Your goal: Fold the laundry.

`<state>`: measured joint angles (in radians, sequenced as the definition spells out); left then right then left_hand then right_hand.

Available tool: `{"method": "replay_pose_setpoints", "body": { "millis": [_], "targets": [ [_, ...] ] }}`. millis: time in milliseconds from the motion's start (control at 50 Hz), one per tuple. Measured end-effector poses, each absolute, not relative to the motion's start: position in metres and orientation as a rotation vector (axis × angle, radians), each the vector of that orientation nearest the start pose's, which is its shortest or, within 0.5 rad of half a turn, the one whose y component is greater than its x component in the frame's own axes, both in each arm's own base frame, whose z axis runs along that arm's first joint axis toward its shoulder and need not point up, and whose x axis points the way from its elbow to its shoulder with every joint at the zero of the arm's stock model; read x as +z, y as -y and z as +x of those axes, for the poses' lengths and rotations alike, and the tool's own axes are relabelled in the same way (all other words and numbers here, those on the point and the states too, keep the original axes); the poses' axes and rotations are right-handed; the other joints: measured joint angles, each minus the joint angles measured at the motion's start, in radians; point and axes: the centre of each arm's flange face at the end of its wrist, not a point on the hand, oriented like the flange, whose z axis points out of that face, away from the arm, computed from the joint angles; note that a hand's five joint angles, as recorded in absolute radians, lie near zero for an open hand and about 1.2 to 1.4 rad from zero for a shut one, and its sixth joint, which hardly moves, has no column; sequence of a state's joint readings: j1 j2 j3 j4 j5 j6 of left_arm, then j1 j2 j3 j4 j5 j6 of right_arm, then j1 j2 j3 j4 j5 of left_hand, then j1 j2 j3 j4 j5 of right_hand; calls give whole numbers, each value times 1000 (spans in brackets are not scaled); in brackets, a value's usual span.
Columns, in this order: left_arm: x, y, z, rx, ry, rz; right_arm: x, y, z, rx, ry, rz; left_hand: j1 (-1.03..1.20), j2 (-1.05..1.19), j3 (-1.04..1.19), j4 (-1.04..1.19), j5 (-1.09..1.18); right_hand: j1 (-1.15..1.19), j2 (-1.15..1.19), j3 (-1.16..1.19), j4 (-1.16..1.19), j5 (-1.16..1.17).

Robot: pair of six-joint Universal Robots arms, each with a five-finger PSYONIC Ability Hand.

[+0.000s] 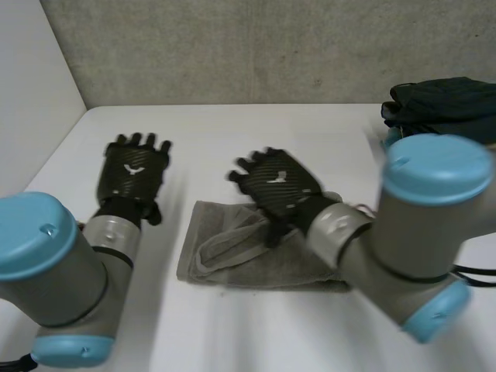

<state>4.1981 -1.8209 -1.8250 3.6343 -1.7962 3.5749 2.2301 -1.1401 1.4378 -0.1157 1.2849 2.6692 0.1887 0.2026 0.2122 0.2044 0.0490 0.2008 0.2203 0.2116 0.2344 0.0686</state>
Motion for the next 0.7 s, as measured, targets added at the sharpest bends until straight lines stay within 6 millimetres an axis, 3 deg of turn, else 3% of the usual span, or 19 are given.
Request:
{"method": "replay_pose_setpoints", "body": {
  "millis": [40, 140, 280, 340, 360, 580, 700],
  "targets": [
    [201, 223, -278, -2190, -2028, 851, 210, 214, 328, -1662, -1867, -1244, 0, 0, 0, 0, 0, 0, 0, 0, 0, 0],
    [198, 192, -304, -2260, -2061, 1031, 192, 223, 291, -1534, -2080, -1180, 0, 0, 0, 0, 0, 0, 0, 0, 0, 0],
    [177, 170, -328, -2240, -2127, 1218, 166, 221, 267, -1470, -2186, -1230, 0, 0, 0, 0, 0, 0, 1, 3, 0, 0],
    [170, 170, -333, -2215, -2143, 1247, 159, 220, 262, -1468, -2197, -1241, 0, 0, 0, 0, 0, 0, 1, 3, 0, 0],
    [160, 173, -338, -2179, -2162, 1271, 153, 218, 259, -1473, -2200, -1245, 0, 0, 0, 0, 0, 121, 145, 164, 139, 126],
    [135, 196, -347, -2036, -2228, 1287, 140, 214, 257, -1512, -2178, -1242, 0, 0, 0, 0, 0, 204, 224, 261, 241, 214],
    [134, 227, -336, -1998, -2230, 1136, 136, 212, 258, -1546, -2151, -1255, 2, 0, 0, 0, 0, 358, 433, 442, 413, 382]
  ]
}}
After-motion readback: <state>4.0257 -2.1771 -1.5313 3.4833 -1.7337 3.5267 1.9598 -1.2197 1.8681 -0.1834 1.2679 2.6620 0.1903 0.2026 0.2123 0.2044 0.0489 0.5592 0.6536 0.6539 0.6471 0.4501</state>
